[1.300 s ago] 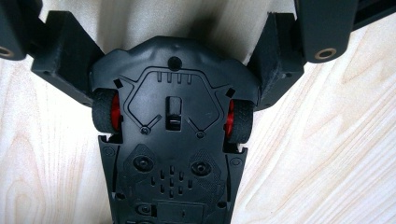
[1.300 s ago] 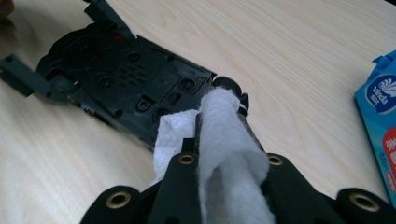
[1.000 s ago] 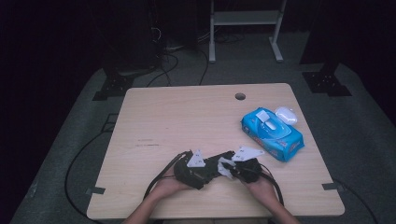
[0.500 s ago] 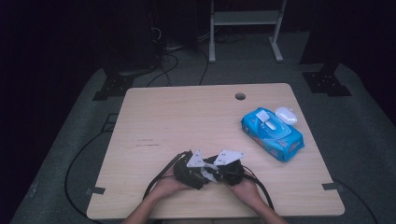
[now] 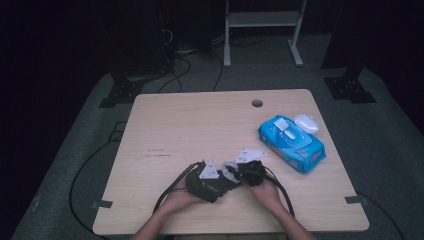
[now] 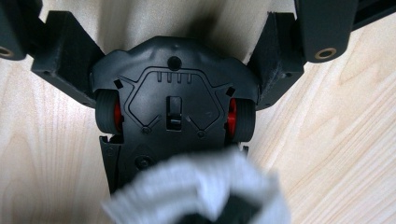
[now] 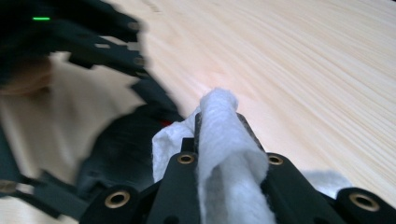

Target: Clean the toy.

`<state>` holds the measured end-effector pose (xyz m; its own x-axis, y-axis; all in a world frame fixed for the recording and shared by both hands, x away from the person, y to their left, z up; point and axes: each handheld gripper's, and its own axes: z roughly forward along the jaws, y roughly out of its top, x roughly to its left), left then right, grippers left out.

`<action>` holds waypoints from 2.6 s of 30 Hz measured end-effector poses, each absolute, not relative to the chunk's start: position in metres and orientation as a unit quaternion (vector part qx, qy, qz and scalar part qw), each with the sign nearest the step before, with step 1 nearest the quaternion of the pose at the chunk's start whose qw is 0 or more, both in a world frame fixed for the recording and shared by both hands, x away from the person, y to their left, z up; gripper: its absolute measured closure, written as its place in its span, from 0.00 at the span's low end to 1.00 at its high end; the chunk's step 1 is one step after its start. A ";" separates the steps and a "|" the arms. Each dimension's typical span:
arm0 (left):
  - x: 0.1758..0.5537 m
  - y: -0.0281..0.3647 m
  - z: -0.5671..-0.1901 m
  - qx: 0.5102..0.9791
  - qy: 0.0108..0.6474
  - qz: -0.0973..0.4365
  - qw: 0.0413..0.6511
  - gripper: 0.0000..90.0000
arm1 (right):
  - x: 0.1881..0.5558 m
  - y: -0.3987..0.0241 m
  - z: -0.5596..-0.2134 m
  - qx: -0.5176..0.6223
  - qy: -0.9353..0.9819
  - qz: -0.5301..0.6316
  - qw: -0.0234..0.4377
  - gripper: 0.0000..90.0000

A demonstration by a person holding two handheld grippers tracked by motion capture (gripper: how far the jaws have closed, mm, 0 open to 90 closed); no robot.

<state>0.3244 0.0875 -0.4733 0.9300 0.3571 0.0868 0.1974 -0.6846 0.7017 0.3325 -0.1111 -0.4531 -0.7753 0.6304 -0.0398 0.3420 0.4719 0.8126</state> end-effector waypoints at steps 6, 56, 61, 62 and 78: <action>0.326 0.090 -0.473 0.911 0.154 0.102 0.370 0.26 | 0.336 -0.148 -0.452 0.326 0.829 0.419 0.174 0.93; 0.330 0.091 -0.473 0.911 0.153 0.093 0.371 0.26 | 0.310 -0.177 -0.453 0.317 0.840 0.412 0.154 0.92; 0.336 0.095 -0.471 0.907 0.169 0.058 0.382 0.21 | 0.309 -0.178 -0.455 0.313 0.839 0.417 0.154 0.92; 0.337 0.099 -0.470 0.903 0.175 0.045 0.389 0.21 | 0.308 -0.178 -0.455 0.312 0.840 0.418 0.151 0.92; 0.356 0.105 -0.475 0.867 0.258 -0.074 0.419 0.26 | 0.294 -0.179 -0.459 0.275 0.845 0.420 0.184 0.94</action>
<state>0.3557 0.1049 -0.4747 0.8562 0.3848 -0.3446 0.5091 -0.5154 0.6893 0.2939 -0.1787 -0.4587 -0.7806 0.6198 -0.0805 0.3097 0.4955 0.8115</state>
